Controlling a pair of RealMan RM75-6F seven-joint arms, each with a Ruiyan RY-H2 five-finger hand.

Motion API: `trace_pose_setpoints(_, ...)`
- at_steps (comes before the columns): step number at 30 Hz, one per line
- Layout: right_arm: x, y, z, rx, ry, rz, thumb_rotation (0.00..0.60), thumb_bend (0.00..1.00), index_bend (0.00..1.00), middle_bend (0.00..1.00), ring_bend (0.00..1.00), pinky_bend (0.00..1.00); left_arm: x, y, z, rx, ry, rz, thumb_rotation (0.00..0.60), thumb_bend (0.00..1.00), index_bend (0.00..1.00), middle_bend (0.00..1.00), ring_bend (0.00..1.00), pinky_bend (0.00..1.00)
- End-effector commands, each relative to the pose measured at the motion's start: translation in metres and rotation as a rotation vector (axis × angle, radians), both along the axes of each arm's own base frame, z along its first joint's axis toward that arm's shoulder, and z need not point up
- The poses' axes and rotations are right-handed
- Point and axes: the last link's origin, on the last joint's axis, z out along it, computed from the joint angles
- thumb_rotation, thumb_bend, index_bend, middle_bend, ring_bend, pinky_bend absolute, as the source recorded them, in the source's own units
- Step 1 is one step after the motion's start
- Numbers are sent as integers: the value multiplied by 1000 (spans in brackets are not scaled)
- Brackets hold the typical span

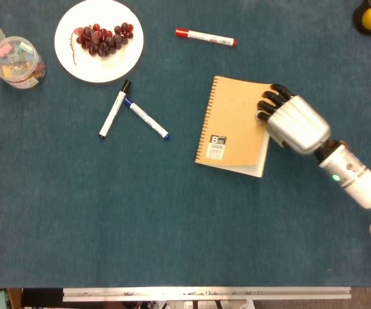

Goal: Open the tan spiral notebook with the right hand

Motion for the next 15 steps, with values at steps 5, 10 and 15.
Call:
trace_pose_setpoints(5,-29,16,38,-25,17,-19,600,473,806,434,263,207,3,1,-1,-3,-2,-10,600,408,248,155,179,102)
trace_pose_setpoints(10,-46,29,74,-59,38,-27,600,473,809,438,267,206,5,2,-3,-7,-4,-17,600,408,248,155,179,103)
trace_pose_setpoints(15,-44,34,94,-78,27,-10,600,472,809,439,267,207,8,3,-3,-9,-10,-25,600,408,248,155,179,102)
